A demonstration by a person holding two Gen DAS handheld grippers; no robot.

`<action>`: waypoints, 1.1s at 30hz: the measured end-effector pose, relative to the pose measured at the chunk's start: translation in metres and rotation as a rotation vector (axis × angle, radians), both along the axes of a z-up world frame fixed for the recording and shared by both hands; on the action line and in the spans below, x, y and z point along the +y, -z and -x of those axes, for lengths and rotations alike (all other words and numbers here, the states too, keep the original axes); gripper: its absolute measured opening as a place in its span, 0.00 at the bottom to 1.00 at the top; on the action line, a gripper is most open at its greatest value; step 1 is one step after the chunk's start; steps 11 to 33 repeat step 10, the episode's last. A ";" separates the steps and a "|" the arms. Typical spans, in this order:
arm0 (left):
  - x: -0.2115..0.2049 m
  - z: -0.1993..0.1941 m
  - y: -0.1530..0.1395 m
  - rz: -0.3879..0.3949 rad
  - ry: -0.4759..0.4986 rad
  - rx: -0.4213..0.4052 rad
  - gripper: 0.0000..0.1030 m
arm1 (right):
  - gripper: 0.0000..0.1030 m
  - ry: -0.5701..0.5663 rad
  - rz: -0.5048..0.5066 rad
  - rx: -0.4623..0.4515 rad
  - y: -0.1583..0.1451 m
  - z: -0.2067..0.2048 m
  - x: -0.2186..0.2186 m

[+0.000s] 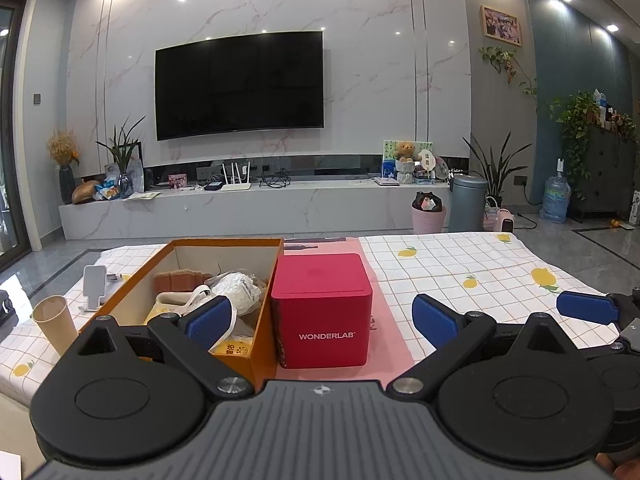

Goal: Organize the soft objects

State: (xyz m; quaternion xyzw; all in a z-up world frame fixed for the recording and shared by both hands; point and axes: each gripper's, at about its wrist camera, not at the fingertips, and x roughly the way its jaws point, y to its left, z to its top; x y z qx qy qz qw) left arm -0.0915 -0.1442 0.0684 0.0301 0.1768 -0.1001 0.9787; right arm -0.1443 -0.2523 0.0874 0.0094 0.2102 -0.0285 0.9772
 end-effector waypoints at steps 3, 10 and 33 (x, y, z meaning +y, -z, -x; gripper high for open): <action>0.000 0.000 0.000 -0.005 0.000 -0.001 1.00 | 0.97 -0.001 -0.005 0.000 0.000 0.000 0.000; -0.003 0.002 0.002 -0.011 -0.004 -0.007 1.00 | 0.97 -0.003 -0.011 -0.002 0.002 0.000 0.000; -0.003 0.002 0.002 -0.011 -0.004 -0.007 1.00 | 0.97 -0.003 -0.011 -0.002 0.002 0.000 0.000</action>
